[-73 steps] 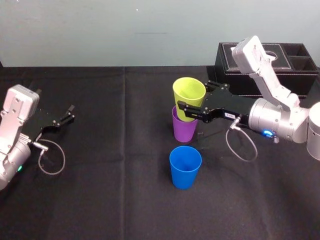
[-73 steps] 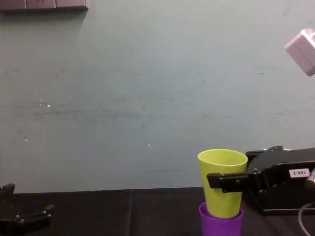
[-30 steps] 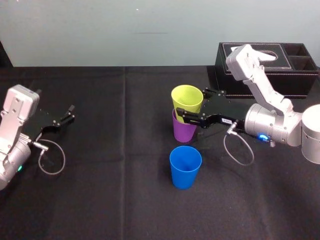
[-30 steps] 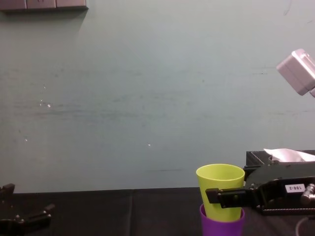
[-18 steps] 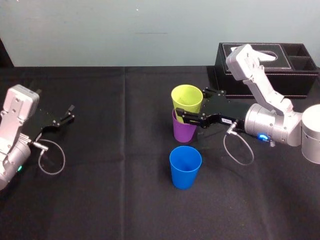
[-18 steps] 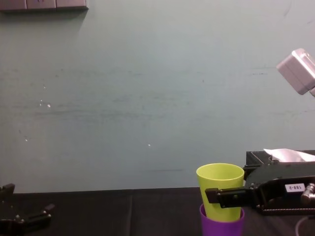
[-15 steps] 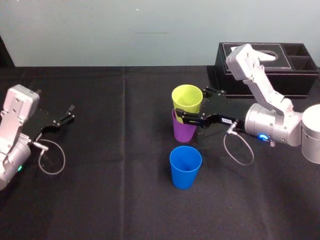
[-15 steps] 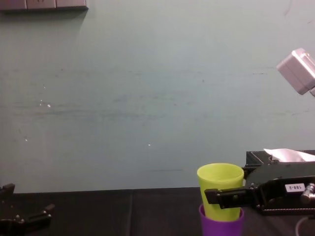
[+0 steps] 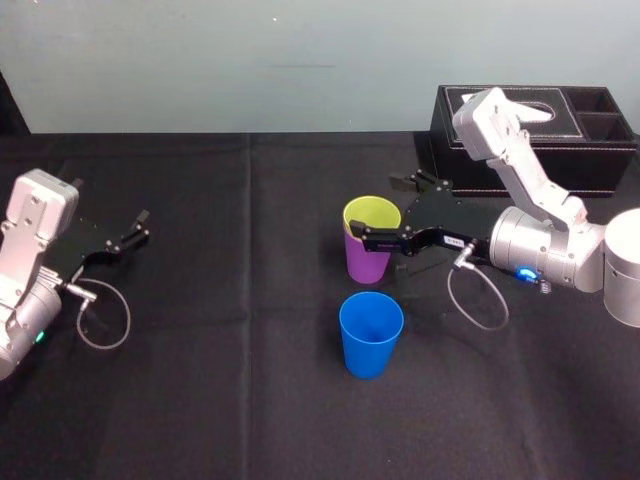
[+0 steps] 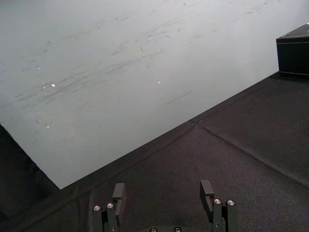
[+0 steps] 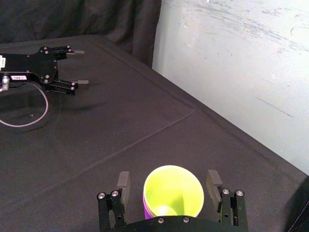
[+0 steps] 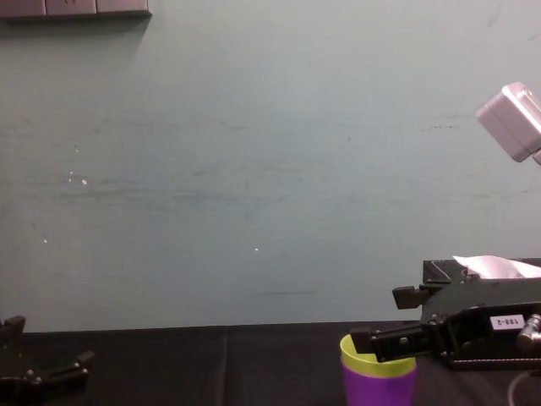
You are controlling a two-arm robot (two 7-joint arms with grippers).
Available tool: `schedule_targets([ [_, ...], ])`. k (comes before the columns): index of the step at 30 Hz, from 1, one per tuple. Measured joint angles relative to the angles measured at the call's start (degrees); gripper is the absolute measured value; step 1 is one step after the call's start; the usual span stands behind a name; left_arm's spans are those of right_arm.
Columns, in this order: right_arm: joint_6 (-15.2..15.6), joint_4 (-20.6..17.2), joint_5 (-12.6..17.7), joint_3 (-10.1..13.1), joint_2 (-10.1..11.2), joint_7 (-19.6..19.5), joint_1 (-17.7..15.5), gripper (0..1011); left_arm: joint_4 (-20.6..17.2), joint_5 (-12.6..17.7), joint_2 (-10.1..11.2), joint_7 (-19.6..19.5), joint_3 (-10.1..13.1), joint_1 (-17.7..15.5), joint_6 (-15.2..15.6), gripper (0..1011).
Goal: Stack the three plastic cups sequentially using one hand.
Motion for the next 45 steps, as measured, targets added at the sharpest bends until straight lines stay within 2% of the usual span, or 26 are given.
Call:
schedule_targets([
  [8, -0.02, -0.14, 0.08, 0.06, 0.07, -0.04, -0.09, 1003, 0.0, 0.0, 0.0, 0.0, 0.0, 0.0, 0.0, 1011],
  [14, -1.0, -2.44, 1.17, 1.41, 1.84, 0.17, -2.35, 1003, 0.0, 0.0, 0.0, 0.0, 0.0, 0.0, 0.0, 1011],
  [26, -3.75, -9.96, 5.75, 5.63, 9.21, 2.67, -9.75, 1003, 0.0, 0.0, 0.0, 0.0, 0.0, 0.0, 0.0, 1012],
  [34, -6.03, -12.52, 6.92, 6.92, 13.39, 3.72, -14.44, 1002, 0.0, 0.0, 0.0, 0.0, 0.0, 0.0, 0.0, 1011],
  [40, -7.27, -12.78, 7.56, 7.14, 15.2, 4.62, -17.16, 1003, 0.0, 0.0, 0.0, 0.0, 0.0, 0.0, 0.0, 1011],
  [45, -7.81, -12.72, 7.85, 6.84, 15.91, 5.32, -18.68, 1003, 0.0, 0.0, 0.0, 0.0, 0.0, 0.0, 0.0, 1011],
])
